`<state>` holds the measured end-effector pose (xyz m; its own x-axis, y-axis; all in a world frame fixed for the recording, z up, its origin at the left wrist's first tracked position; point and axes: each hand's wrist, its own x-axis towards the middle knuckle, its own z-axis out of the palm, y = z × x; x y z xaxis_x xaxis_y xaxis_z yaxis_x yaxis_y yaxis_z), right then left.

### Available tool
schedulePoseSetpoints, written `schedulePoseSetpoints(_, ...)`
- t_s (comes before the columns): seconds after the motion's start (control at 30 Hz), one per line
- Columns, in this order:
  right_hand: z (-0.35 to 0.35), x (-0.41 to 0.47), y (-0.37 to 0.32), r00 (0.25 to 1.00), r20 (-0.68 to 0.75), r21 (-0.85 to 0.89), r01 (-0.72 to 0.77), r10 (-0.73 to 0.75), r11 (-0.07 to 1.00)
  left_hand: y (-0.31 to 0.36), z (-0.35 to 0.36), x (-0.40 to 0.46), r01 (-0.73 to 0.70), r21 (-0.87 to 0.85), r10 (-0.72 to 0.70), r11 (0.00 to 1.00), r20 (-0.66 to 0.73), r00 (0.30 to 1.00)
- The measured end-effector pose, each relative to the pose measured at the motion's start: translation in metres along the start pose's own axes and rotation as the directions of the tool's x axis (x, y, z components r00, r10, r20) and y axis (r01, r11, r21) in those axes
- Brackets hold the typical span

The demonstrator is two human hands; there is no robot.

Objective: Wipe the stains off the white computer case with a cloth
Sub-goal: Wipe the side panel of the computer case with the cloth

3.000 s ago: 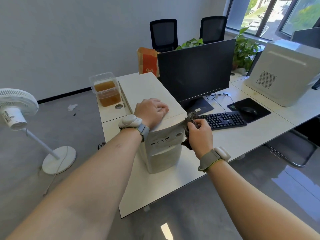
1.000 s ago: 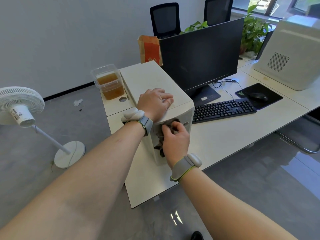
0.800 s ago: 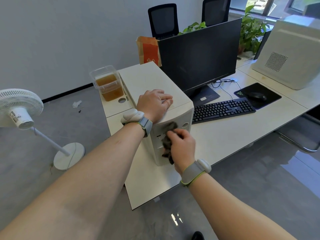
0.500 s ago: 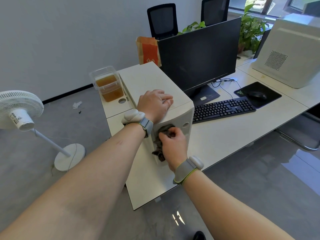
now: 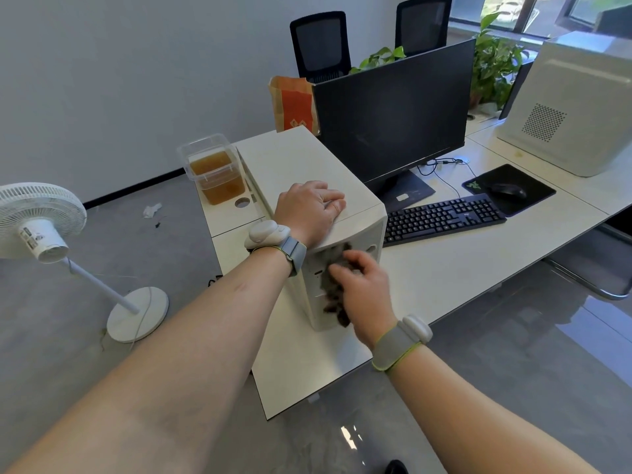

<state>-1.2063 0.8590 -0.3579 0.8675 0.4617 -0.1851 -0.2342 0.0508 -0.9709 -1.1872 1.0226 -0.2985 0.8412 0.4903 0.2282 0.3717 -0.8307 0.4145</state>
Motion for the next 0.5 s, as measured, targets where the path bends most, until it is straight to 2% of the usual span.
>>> schedulePoseSetpoints(0.07, -0.009, 0.014, -0.007, 0.98, -0.194, 0.165, -0.009, 0.041, 0.986, 0.0, 0.0, 0.0, 0.003, 0.004, -0.003, 1.0, 0.001, 1.0)
schedulePoseSetpoints(0.13, -0.004, 0.02, -0.015, 0.97, -0.243, 0.183, 0.021, 0.025, 0.983, -0.001, 0.0, 0.0, 0.002, 0.013, -0.002, 1.0, 0.0, 1.0)
schedulePoseSetpoints(0.23, 0.017, 0.007, -0.013, 0.986, -0.162, 0.141, -0.025, 0.048, 0.99, -0.001, 0.001, 0.001, 0.008, 0.013, -0.008, 1.0, 0.007, 1.0)
schedulePoseSetpoints(0.37, 0.02, -0.018, -0.005, 0.985, 0.12, 0.117, -0.137, 0.123, 0.984, -0.001, 0.002, 0.001, 0.002, 0.013, -0.002, 1.0, -0.01, 1.0)
schedulePoseSetpoints(0.43, 0.013, -0.018, -0.01, 0.985, 0.092, 0.187, -0.163, 0.147, 0.969, -0.001, 0.001, 0.001, -0.002, 0.02, 0.002, 1.0, -0.006, 1.0)
schedulePoseSetpoints(0.5, 0.01, -0.008, -0.016, 0.983, -0.037, 0.336, -0.159, 0.182, 0.928, -0.001, 0.001, 0.001, 0.004, 0.017, -0.004, 1.0, 0.006, 1.0)
